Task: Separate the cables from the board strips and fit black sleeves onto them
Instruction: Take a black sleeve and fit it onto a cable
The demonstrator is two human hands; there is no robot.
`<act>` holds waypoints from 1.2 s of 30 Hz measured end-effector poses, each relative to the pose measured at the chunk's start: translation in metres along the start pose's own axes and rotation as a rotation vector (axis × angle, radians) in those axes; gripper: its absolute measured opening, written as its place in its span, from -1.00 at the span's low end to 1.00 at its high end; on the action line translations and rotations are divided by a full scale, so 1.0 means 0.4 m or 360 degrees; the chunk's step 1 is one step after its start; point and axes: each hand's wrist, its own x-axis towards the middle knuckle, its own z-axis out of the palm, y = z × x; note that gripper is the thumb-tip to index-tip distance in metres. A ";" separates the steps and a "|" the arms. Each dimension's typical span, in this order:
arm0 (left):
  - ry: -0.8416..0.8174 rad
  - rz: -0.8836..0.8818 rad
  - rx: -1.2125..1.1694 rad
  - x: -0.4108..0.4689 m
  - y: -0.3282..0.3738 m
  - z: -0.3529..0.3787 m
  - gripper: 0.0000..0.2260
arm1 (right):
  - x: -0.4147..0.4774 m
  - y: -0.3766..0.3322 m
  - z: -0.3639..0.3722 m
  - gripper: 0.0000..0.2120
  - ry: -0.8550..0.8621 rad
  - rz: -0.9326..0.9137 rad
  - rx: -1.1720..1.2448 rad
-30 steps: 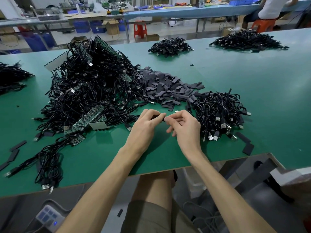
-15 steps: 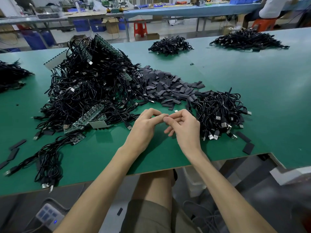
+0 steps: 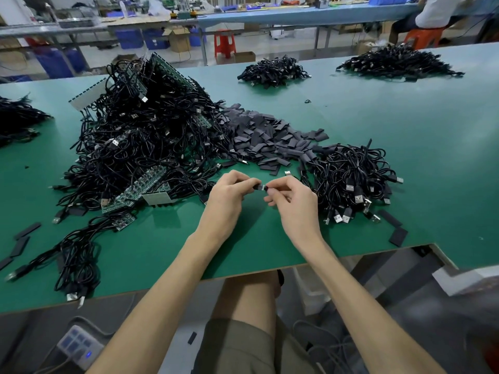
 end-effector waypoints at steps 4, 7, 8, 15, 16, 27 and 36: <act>-0.0022 0.0078 0.0085 0.000 -0.004 -0.002 -0.63 | -0.001 -0.002 -0.006 -0.86 0.0016 0.0040 0.0031; 0.0018 0.0141 0.0125 0.000 -0.009 0.000 -0.65 | -0.003 -0.004 -0.006 -0.87 0.0023 0.0042 0.0035; 0.0031 0.0156 0.0119 0.001 -0.011 0.000 -0.67 | -0.003 -0.005 -0.006 -0.86 0.0024 0.0038 0.0034; 0.0033 0.0201 0.0019 0.005 -0.028 0.000 -0.61 | -0.004 -0.006 -0.005 -0.85 -0.0005 0.0040 0.0041; 0.0019 0.0203 0.0019 0.005 -0.028 0.001 -0.61 | -0.004 -0.006 -0.006 -0.85 -0.0010 0.0038 0.0039; -0.0033 0.0246 -0.0016 0.008 -0.024 0.001 -0.62 | -0.005 -0.003 -0.004 -0.87 -0.0016 0.0005 -0.0043; -0.0065 0.0143 0.0030 0.022 -0.056 0.013 -0.75 | -0.002 -0.002 0.003 -0.87 -0.0043 -0.0044 -0.0043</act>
